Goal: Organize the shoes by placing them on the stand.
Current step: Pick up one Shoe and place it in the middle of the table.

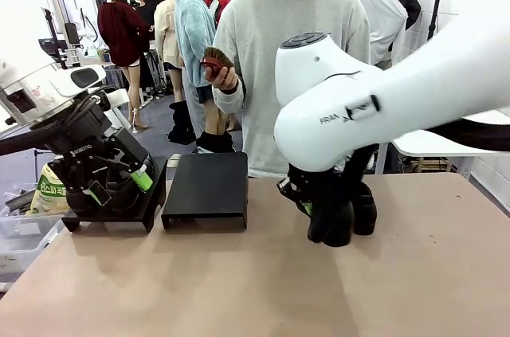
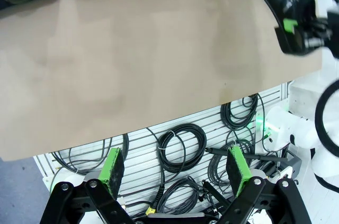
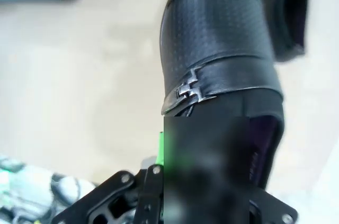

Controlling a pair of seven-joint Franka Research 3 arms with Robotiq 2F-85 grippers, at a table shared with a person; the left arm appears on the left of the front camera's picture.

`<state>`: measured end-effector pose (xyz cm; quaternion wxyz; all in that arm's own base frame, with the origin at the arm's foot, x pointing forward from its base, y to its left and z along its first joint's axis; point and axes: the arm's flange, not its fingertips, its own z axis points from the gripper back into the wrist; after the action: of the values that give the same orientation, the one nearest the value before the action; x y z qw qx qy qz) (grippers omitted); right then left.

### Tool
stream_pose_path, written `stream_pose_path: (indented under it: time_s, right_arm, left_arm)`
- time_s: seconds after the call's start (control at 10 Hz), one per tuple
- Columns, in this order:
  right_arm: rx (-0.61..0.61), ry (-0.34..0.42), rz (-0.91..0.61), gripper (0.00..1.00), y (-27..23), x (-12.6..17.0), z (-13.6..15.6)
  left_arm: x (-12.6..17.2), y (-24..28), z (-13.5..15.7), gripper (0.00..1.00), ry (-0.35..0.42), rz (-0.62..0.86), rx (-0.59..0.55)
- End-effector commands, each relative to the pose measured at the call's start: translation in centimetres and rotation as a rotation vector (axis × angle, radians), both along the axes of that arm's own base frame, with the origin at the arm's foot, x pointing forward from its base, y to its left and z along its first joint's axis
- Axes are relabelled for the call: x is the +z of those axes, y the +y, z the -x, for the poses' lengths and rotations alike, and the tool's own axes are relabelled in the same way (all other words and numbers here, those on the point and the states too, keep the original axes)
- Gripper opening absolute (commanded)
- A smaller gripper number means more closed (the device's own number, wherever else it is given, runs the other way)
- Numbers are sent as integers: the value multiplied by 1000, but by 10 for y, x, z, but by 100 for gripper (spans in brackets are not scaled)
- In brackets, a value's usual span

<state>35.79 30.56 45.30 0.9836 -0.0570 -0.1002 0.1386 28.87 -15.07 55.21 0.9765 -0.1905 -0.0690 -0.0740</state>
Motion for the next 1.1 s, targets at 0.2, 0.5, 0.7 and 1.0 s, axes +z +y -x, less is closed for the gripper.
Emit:
stream_pose_path:
  time_s: [0.2,0.5,0.7,1.0]
  right_arm:
    - [0,0,0,0,0,0,0]
    - [-11,7,18,0,-6,-1,13]
    - [-125,86,-39,0,29,-30,33]
    - [-194,57,-95,0,68,-72,62]
  left_arm:
    - [0,-1,-2,100,0,18,-5]
    - [0,-1,-2,100,0,18,-5]
    - [0,-1,-2,100,0,18,-5]
    - [0,-1,-2,100,0,18,-5]
